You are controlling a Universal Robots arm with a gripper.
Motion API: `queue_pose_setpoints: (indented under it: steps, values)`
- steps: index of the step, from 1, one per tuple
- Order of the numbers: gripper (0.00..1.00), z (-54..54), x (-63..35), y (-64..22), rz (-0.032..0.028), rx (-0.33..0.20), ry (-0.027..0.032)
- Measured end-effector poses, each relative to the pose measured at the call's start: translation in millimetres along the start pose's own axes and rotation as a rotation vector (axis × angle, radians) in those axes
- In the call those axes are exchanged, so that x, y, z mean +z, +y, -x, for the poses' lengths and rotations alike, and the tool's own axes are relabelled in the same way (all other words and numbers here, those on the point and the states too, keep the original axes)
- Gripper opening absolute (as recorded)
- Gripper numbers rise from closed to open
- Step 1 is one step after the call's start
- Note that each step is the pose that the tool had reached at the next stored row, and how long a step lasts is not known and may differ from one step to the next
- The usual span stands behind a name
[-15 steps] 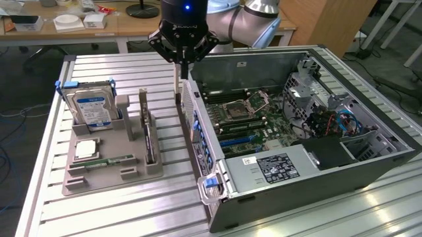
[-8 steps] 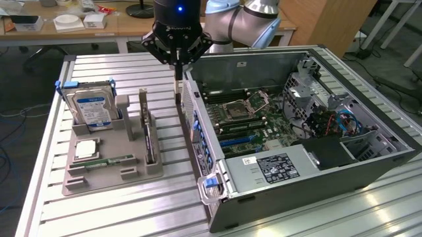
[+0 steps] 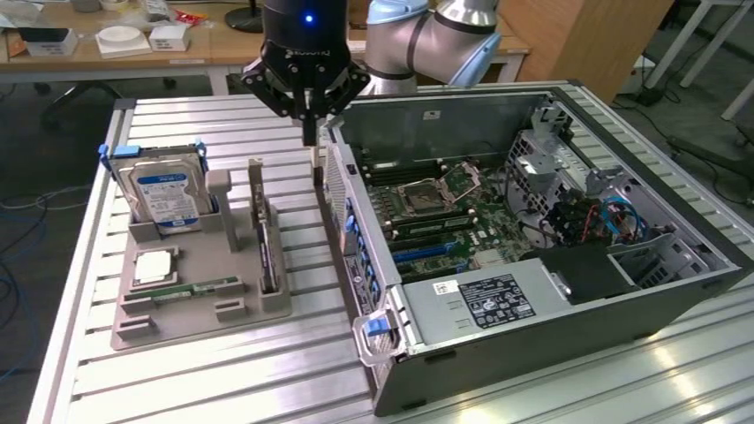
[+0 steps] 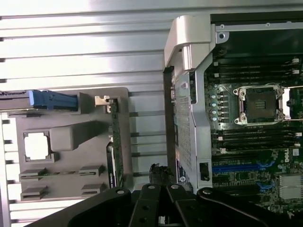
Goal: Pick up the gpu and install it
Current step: 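Reach for the gpu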
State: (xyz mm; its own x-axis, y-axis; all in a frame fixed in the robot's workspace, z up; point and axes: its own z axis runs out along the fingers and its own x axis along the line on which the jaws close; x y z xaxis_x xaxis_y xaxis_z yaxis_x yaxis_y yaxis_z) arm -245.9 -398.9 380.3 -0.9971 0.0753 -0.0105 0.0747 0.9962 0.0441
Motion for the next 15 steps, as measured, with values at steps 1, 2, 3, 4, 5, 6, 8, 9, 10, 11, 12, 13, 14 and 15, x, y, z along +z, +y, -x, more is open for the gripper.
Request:
queue_pose_setpoints:
  steps: [1, 2, 3, 4, 5, 6, 8, 9, 10, 11, 12, 13, 14, 15]
  values:
    - [0.1, -1.3, 0.3, -0.1, -0.0001, 0.0, 0.0013]
    - [0.1, -2.5, 0.6, -0.2, -0.0002, 0.0, 0.0026]
    - [0.1, -3.6, 0.9, -0.3, -0.0003, 0.0, 0.004]
    - [0.1, -4.7, 1.1, -0.4, -0.0004, 0.0, 0.0053]
    - [0.1, -5.8, 1.4, -0.5, -0.0006, 0.0, 0.0066]
    - [0.1, -7.0, 1.7, -0.6, -0.0006, 0.0, 0.0078]
    - [0.1, -9.5, 2.2, -0.8, -0.0008, 0.0, 0.0104]
    - [0.1, -10.7, 2.5, -0.9, -0.0009, 0.001, 0.0116]
    - [0.1, -11.8, 2.9, -1.0, -0.0009, 0.001, 0.0127]
    - [0.1, -12.9, 3.1, -1.1, -0.0011, 0.001, 0.0141]
    - [0.1, -14.1, 3.4, -1.2, -0.0012, 0.001, 0.0153]
    - [0.1, -15.2, 3.7, -1.3, -0.0013, 0.001, 0.0167]
    - [0.1, -16.4, 4.0, -1.4, -0.0014, 0.001, 0.0181]
    - [0.1, -17.5, 4.3, -1.5, -0.0014, 0.001, 0.0194]
